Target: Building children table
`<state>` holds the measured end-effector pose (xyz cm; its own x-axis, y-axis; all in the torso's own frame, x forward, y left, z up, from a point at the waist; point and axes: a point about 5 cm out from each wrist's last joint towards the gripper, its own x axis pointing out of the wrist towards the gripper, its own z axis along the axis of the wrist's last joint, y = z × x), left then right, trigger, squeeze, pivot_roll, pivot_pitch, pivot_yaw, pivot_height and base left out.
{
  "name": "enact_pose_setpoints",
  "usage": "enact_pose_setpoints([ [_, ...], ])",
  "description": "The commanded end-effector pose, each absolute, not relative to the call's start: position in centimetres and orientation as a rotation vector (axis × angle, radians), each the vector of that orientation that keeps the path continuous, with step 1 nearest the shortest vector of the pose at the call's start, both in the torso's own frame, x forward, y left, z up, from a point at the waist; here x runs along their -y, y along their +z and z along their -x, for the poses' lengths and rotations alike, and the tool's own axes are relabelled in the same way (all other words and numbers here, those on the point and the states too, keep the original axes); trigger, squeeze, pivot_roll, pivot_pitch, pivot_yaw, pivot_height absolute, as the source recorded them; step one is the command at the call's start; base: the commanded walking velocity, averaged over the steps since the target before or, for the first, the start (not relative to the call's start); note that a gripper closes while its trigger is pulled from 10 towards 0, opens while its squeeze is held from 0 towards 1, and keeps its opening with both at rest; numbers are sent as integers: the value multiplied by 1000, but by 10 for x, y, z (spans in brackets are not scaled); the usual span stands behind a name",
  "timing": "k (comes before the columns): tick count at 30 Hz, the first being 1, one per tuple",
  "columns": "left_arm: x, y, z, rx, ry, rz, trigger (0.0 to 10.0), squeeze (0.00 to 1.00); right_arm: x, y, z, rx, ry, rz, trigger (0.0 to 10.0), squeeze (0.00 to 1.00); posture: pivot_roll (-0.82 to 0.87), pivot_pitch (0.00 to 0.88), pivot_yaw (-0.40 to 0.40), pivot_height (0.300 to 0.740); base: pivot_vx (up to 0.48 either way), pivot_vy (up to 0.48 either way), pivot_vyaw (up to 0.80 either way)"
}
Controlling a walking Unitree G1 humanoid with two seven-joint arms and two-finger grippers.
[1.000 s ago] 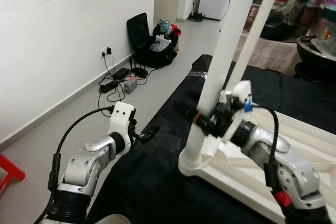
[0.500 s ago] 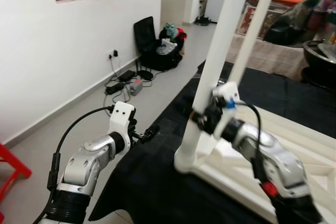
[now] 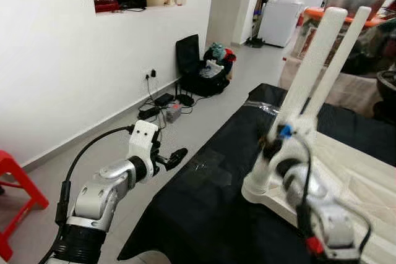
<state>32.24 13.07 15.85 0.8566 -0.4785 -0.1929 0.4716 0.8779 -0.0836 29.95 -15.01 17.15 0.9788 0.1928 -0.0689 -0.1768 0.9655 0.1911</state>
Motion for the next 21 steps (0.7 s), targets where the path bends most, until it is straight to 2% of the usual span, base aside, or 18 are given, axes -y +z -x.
enact_pose_setpoints([
  [1,-125,156,-323,-219,-518,36,10000,0,136,195,-299,3,351,-196,10000,0,26,0,-66,740,0,0,0],
  [2,-125,156,-323,-219,-518,36,10000,0,136,195,-299,3,351,-196,10000,0,26,0,-66,740,0,0,0],
  [3,-125,156,-323,-218,-520,36,10000,0,132,205,-295,37,440,-179,10000,0,21,0,-61,740,0,0,0],
  [6,-124,158,-325,-215,-523,34,10000,0,122,220,-252,113,950,-101,10000,0,31,0,-68,740,0,0,0],
  [9,-125,158,-325,-213,-522,34,10000,0,124,215,-251,93,981,-49,10000,0,34,0,-70,740,0,0,0],
  [10,-125,158,-325,-212,-521,35,10000,0,126,212,-252,83,983,-23,8471,0,34,0,-70,740,0,0,0],
  [11,-126,157,-324,-213,-519,35,10000,0,127,211,-254,75,984,-41,0,0,44,0,-76,740,0,0,0],
  [16,-127,156,-322,-216,-513,35,10000,0,128,212,-264,94,939,-114,0,0,50,0,-76,740,0,0,0],
  [17,-128,156,-322,-216,-510,33,10000,0,144,193,-294,-27,601,-49,0,0,49,0,-74,740,0,0,0],
  [18,-128,156,-322,-216,-510,33,10000,0,144,193,-294,-27,601,-49,0,0,49,0,-74,740,0,0,0],
  [19,-129,156,-323,-216,-509,32,10000,0,163,175,-313,-133,302,34,0,0,49,0,-73,740,0,0,0],
  [20,-129,157,-323,-216,-508,31,10000,0,176,166,-317,-172,171,60,0,0,46,0,-69,740,0,0,0],
  [21,-129,157,-323,-216,-508,31,10000,0,176,166,-317,-172,171,60,0,0,46,0,-69,740,0,0,0],
])
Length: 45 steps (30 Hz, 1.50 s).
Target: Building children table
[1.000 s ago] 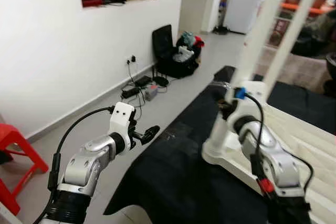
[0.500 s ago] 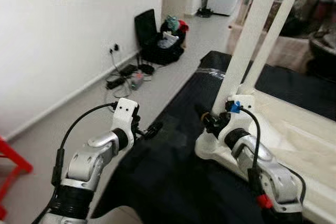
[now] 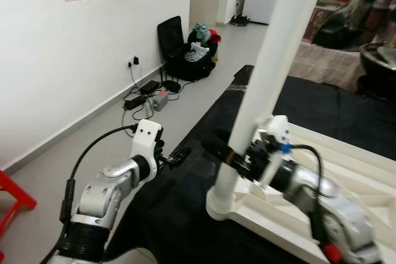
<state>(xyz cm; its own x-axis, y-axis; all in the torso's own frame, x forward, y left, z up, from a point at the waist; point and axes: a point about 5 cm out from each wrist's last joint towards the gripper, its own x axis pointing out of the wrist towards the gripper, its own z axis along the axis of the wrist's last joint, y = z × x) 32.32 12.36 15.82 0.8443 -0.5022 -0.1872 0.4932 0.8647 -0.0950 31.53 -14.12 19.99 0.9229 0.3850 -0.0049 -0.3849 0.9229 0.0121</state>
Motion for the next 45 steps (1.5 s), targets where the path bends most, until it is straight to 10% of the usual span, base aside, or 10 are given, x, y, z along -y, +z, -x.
enact_pose_setpoints([
  [1,-129,157,-323,-216,-508,31,10000,0,186,158,-318,-199,80,40,0,0,46,0,-69,740,0,0,0],
  [9,-127,158,-324,-215,-515,28,10000,0,216,143,-311,-240,-217,40,0,0,32,0,-50,740,0,0,0],
  [12,-126,157,-325,-218,-522,26,10000,0,188,150,-312,-182,-18,-11,10000,0,29,0,-46,740,0,0,0],
  [15,-124,157,-326,-219,-529,26,10000,0,144,178,-300,-1,356,-155,10000,0,29,0,-49,740,0,0,0],
  [17,-123,158,-326,-216,-531,28,10000,0,121,202,-283,143,604,-220,10000,1000,29,0,-49,740,0,0,0],
  [19,-123,159,-326,-212,-531,29,10000,0,110,210,-272,168,755,-244,10000,1000,34,0,-52,740,0,0,0],
  [21,-125,159,-326,-209,-528,26,10000,0,110,218,-250,167,1010,-226,10000,0,43,0,-59,740,0,0,0],
  [28,-128,158,-326,-210,-518,24,10000,0,127,216,-253,141,1046,-47,10000,0,43,0,-65,740,0,0,0],
  [30,-126,157,-325,-209,-519,26,10000,0,132,211,-270,126,918,-28,0,0,42,0,-67,740,0,0,0],
  [45,-126,157,-325,-210,-516,27,10000,0,229,147,-310,-196,-326,44,0,0,39,0,-64,740,0,0,0],
])
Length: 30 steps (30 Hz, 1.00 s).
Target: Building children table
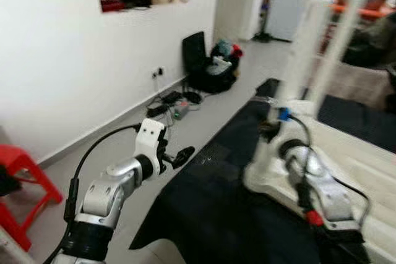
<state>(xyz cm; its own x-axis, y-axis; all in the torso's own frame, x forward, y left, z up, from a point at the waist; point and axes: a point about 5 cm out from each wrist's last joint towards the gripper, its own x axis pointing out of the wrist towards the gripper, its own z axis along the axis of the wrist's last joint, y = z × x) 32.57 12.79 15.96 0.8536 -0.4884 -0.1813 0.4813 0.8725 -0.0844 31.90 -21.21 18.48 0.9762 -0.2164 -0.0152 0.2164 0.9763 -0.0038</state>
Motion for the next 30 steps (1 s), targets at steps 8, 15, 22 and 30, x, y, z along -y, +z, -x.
enact_pose_setpoints([
  [8,-123,157,-325,-209,-522,31,10000,0,182,166,-312,-51,-14,-54,10000,1000,28,0,-59,740,0,0,0],
  [15,-124,159,-327,-203,-522,26,10000,0,103,214,-251,145,1012,-109,10000,0,43,0,-67,740,0,0,0],
  [22,-124,159,-326,-201,-519,27,10000,0,116,211,-264,116,1064,9,10000,0,55,0,-78,740,0,0,0],
  [30,-125,158,-325,-201,-515,24,10000,0,150,188,-314,-12,582,110,0,0,57,0,-79,740,0,0,0],
])
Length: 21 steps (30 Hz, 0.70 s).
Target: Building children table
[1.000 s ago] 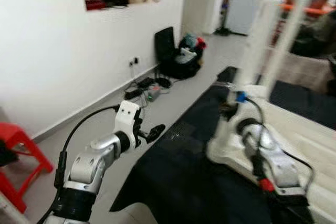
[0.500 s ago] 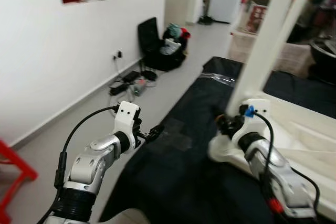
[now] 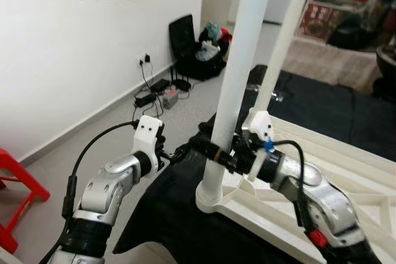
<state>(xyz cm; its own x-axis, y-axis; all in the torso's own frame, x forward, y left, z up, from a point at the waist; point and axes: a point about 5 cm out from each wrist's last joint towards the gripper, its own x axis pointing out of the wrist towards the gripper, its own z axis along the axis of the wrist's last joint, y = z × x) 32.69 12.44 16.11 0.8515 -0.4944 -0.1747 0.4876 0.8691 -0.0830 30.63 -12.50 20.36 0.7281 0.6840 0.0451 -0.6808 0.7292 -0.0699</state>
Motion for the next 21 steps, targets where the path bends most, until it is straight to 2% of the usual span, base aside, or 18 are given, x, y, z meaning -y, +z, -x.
enact_pose_setpoints([
  [1,-125,158,-325,-201,-516,24,10000,0,163,181,-323,-61,428,110,0,0,56,0,-75,740,0,0,0],
  [2,-124,158,-325,-201,-517,24,10000,0,177,175,-329,-103,274,114,0,0,56,0,-75,740,0,0,0],
  [3,-124,158,-325,-201,-517,24,10000,0,177,175,-329,-103,274,114,0,0,56,0,-75,740,0,0,0],
  [4,-124,158,-324,-202,-518,24,10000,0,186,171,-332,-130,179,117,0,0,57,0,-74,740,0,0,0],
  [5,-124,158,-325,-202,-519,22,10000,0,205,164,-333,-160,7,115,0,0,59,0,-75,740,0,0,0],
  [6,-124,158,-325,-202,-519,22,10000,0,205,164,-333,-160,7,115,0,0,59,0,-75,740,0,0,0],
  [8,-124,160,-326,-199,-521,20,10000,0,232,151,-325,-201,-252,99,0,0,71,0,-73,740,0,0,0],
  [9,-124,160,-327,-198,-520,19,10000,0,235,147,-321,-208,-300,97,0,0,71,0,-73,740,0,0,0],
  [12,-124,160,-327,-197,-520,18,10000,0,231,144,-320,-215,-279,90,0,0,71,0,-73,740,0,0,0],
  [13,-124,160,-327,-198,-521,19,10000,0,217,147,-321,-185,-182,62,2118,0,71,0,-73,740,0,0,0],
  [14,-124,160,-327,-198,-521,19,10000,0,217,147,-321,-185,-182,62,2118,0,71,0,-73,740,0,0,0],
  [15,-123,159,-327,-200,-522,20,10000,0,195,155,-322,-133,-36,16,10000,0,66,0,-70,740,0,0,0],
  [17,-121,158,-326,-201,-526,23,10000,0,161,174,-318,-33,214,-128,10000,0,65,0,-71,740,0,0,0],
  [18,-121,158,-326,-201,-527,24,10000,0,152,183,-314,14,308,-184,10000,933,67,0,-73,740,0,0,0],
  [19,-121,158,-326,-201,-527,24,10000,0,152,183,-314,14,308,-184,10000,933,67,0,-73,740,0,0,0],
  [20,-121,158,-326,-201,-528,24,10000,0,144,189,-309,37,400,-204,10000,1000,70,0,-74,740,0,0,0],
  [21,-121,158,-326,-201,-528,24,10000,0,144,189,-309,37,400,-204,10000,1000,70,0,-74,740,0,0,0],
])
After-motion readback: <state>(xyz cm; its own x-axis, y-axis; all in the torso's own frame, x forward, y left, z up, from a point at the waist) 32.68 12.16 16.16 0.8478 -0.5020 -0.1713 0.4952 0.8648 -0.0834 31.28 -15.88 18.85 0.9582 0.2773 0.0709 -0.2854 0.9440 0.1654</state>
